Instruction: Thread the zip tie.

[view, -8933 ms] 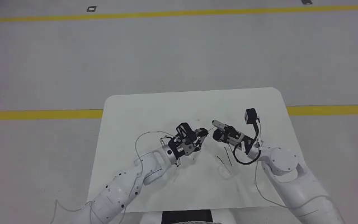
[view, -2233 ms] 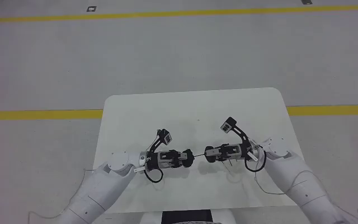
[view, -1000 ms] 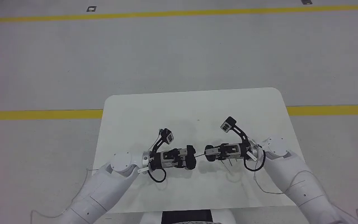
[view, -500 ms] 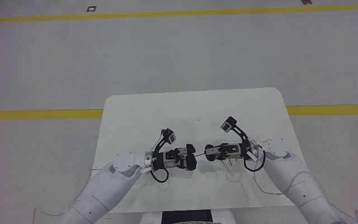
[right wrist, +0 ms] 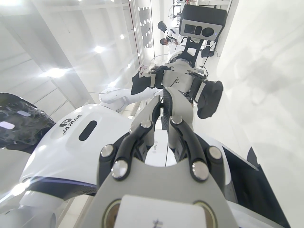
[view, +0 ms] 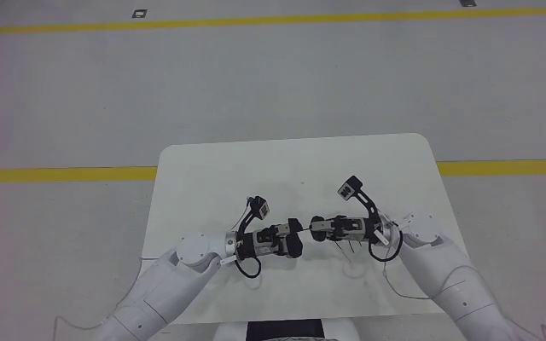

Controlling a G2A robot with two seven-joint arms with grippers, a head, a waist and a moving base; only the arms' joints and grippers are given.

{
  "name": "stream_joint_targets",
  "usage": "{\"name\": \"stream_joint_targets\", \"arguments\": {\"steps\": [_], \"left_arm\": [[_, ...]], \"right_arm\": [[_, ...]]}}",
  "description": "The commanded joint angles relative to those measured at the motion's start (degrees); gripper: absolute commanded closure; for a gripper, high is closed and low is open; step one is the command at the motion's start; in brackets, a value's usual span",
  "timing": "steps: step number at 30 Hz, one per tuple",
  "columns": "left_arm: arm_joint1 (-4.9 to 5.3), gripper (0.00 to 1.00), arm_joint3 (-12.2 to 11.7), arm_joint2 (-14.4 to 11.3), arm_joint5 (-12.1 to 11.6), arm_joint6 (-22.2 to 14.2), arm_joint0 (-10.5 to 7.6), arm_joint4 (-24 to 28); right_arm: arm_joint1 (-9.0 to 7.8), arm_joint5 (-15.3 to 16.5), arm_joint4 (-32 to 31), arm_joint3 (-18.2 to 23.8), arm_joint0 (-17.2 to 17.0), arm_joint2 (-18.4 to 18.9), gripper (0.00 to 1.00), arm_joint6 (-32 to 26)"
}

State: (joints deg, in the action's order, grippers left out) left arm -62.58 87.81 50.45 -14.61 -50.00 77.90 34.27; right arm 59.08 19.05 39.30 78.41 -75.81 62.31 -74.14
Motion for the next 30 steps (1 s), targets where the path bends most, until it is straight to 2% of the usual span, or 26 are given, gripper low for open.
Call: {"name": "stream_joint_targets", "arguments": {"steps": [1, 3, 11, 20, 30], "left_arm": [[0.02, 0.3, 0.0, 0.0, -0.1, 0.0, -0.02, 0.0], [0.05, 0.54, 0.0, 0.0, -0.1, 0.1, -0.03, 0.0], [0.15, 0.76, 0.0, -0.1, -0.2, 0.2, -0.06, 0.0], [0.23, 0.85, -0.2, -0.1, -0.3, 0.7, -0.05, 0.3], [0.33, 0.87, -0.2, -0.2, -0.3, 0.8, -0.18, 0.1]], "right_arm": [[0.03, -0.1, -0.3, -0.1, 0.0, 0.0, 1.0, 0.3], [0.04, -0.2, -0.4, 0.0, 0.0, 0.0, 1.0, 0.4], [0.11, -0.7, -1.1, 0.0, 0.0, -0.1, 1.0, 0.3], [0.09, -1.3, -2.8, 0.0, 0.2, 0.0, 1.0, 0.5], [0.04, -2.1, -4.8, 0.1, 0.3, -0.3, 1.0, 0.4]]}}
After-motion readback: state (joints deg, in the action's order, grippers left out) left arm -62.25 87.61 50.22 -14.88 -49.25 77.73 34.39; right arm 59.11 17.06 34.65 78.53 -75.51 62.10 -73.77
